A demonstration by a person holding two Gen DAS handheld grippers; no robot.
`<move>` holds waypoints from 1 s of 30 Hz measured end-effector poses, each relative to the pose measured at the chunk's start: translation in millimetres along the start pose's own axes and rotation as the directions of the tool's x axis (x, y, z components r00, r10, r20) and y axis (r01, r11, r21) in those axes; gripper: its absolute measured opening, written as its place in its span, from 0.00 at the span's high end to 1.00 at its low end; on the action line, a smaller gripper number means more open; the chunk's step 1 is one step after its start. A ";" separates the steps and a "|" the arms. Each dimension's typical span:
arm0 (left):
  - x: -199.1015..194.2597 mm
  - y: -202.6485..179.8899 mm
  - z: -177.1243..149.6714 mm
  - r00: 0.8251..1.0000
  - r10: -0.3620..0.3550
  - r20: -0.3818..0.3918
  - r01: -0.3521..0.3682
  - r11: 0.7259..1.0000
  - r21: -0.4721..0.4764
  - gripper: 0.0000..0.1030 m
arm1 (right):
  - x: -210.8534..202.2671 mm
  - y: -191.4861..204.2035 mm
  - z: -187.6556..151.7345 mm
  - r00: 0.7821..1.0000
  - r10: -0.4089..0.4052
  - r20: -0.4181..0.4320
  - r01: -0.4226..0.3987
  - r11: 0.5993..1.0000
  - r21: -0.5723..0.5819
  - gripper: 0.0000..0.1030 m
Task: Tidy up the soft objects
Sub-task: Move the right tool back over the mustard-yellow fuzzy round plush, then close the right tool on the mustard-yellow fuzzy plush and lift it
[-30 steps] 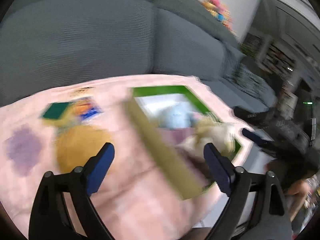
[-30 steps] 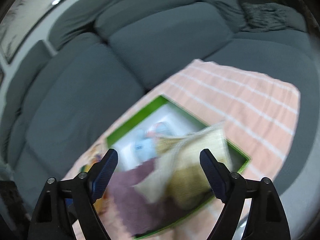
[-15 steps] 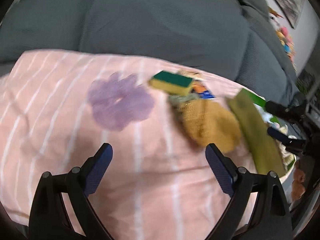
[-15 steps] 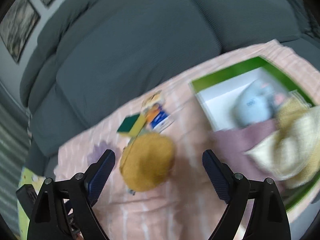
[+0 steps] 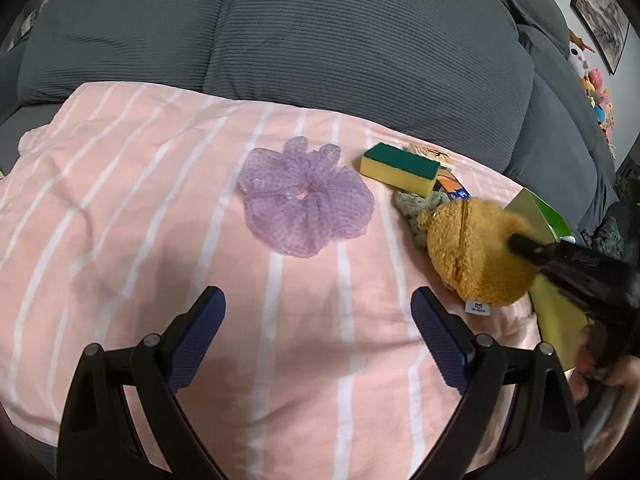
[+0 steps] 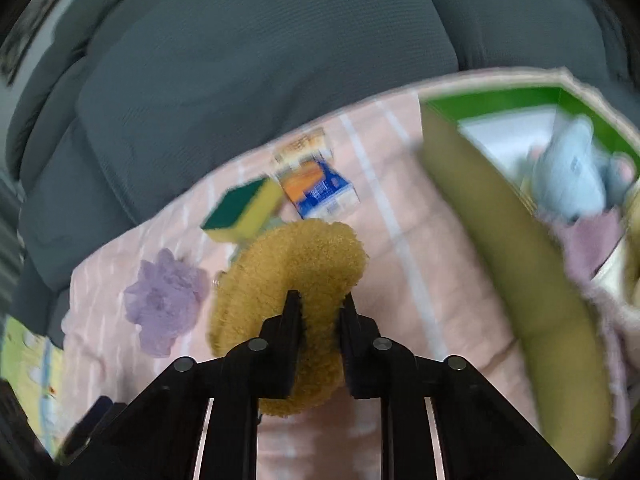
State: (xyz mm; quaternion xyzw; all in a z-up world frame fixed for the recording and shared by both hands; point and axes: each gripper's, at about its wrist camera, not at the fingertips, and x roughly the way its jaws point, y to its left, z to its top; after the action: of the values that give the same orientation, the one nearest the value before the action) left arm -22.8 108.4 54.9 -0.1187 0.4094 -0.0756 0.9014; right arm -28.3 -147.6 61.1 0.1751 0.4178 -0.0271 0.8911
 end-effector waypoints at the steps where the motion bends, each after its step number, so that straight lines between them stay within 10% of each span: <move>1: -1.6 2.5 0.2 1.000 0.003 0.004 -0.003 1.000 -0.004 0.09 | -8.5 5.4 -0.2 0.999 0.040 0.024 -0.039 0.999 -0.009 0.82; 13: -15.9 42.0 5.1 0.999 0.034 0.023 -0.031 0.992 -0.124 0.09 | -51.4 67.3 -28.3 0.893 0.436 -0.111 -0.447 0.886 -0.124 0.83; 21: -10.8 33.3 -4.2 0.999 0.008 -0.032 -0.011 0.995 -0.098 0.09 | 6.4 60.1 -50.3 0.921 0.197 -0.335 -0.258 0.955 -0.146 0.80; 26: 2.1 14.8 -13.2 0.993 -0.060 -0.098 0.054 0.996 -0.070 0.09 | 6.9 36.6 -43.0 0.924 0.195 -0.330 -0.229 0.971 -0.067 0.34; 30: 10.3 3.9 -18.9 0.983 -0.105 -0.150 0.095 0.993 -0.070 0.10 | 2.4 28.7 -36.1 0.927 0.221 -0.302 -0.242 0.970 -0.032 0.34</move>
State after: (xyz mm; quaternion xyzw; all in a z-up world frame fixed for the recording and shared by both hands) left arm -30.2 106.9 34.4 -0.1610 0.4731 -0.1170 0.8582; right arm -47.7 -108.3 46.2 0.1946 0.5237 0.1190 0.8208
